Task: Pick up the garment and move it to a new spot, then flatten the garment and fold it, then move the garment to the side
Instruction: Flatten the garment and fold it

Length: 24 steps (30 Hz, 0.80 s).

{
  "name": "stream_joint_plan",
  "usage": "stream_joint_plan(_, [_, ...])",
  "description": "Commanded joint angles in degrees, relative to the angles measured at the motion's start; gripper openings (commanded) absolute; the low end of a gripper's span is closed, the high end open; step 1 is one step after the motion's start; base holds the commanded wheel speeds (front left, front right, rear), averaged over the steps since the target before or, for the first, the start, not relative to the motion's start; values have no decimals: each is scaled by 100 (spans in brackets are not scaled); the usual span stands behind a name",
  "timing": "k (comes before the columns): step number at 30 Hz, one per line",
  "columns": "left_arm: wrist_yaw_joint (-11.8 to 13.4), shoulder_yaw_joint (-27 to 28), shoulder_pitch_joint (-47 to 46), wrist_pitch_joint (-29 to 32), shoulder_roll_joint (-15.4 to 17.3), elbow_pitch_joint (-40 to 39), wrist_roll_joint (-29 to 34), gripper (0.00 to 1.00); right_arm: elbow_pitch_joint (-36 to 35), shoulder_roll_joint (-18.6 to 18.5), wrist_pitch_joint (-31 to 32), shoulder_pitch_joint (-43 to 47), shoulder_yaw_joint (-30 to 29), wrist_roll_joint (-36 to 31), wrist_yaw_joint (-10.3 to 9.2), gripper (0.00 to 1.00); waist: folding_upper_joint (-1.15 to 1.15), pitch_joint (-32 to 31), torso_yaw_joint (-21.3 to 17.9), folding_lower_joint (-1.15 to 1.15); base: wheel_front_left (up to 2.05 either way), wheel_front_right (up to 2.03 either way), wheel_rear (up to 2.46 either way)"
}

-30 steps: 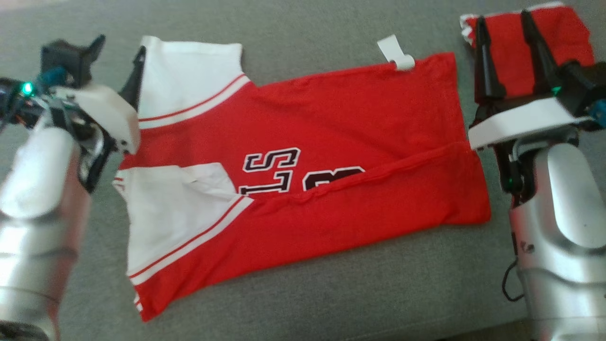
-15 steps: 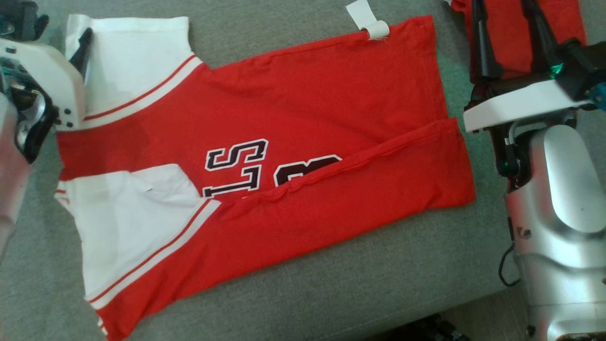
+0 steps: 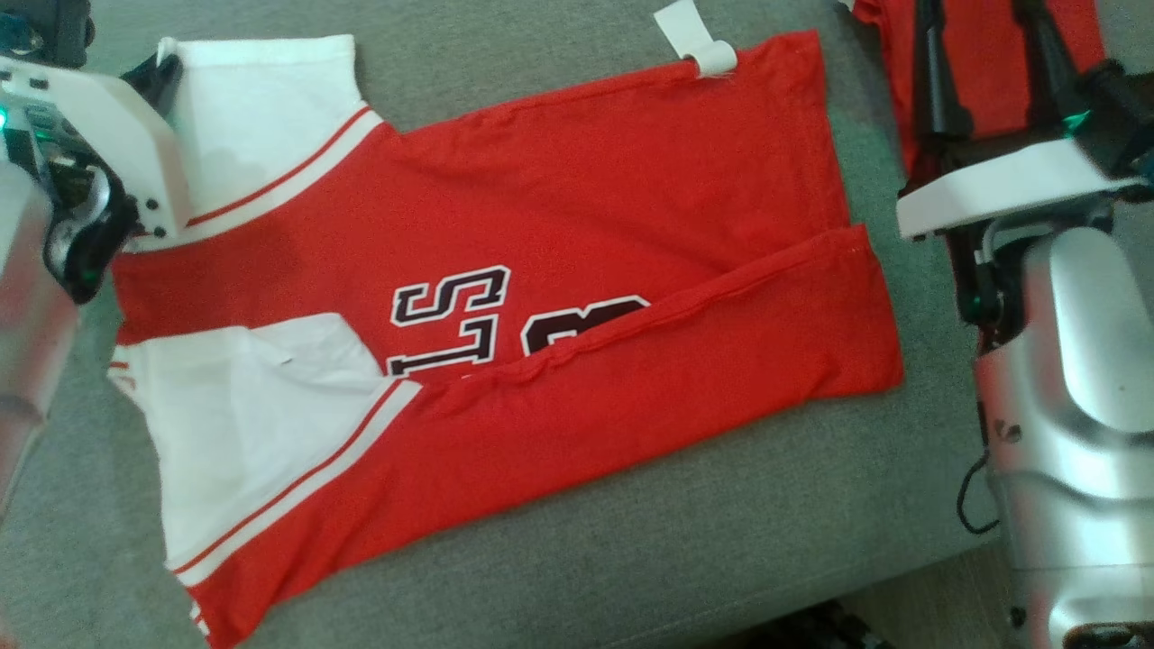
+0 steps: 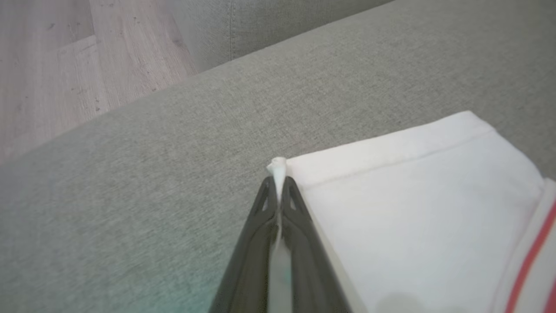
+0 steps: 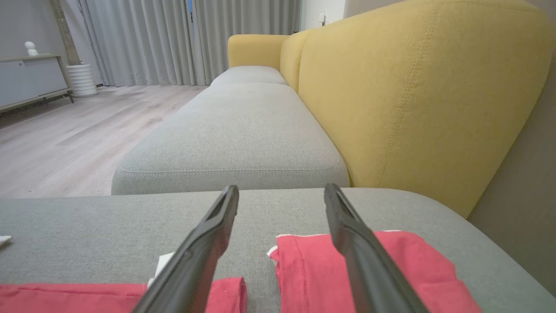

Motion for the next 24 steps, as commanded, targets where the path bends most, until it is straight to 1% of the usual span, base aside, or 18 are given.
stream_joint_plan(1, [10, 101, -95, -48, 229, -39, -7, 0, -188, -7, 16, -150, 68, -45, -4, 100, 0, -55, 56, 0, 0, 0, 0])
stream_joint_plan(3, [10, 61, -120, -322, 186, -49, -32, 0, -177, -94, 75, -175, 101, -16, -4, 100, 0, -143, 142, 0, 0, 0, 0])
stream_joint_plan(6, [10, 60, -184, -889, 87, -71, -16, 0, -140, -280, 206, -221, 177, 127, -4, 100, 0, -301, 319, 0, 0, 0, 0])
stream_joint_plan(11, [20, 68, -205, -1800, -200, -157, 108, 0, -24, -698, 544, -251, 438, 568, -4, 100, 0, -577, 726, 0, 0, 0, 0])
stream_joint_plan(14, [92, 46, -150, -2232, -341, -290, 205, 0, 114, -1009, 760, -229, 654, 829, -4, 100, 0, -707, 983, 0, 0, 0, 0])
stream_joint_plan(19, [181, -37, 124, -2679, -491, -670, 294, 0, 488, -1430, 1067, -181, 852, 1182, -4, 100, 0, -839, 1365, 0, 0, 0, 0])
stream_joint_plan(24, [261, -200, 503, -2801, -539, -1197, 361, 0, 930, -1714, 1308, -158, 991, 1484, -4, 100, 0, -878, 1669, 0, 0, 0, 0])
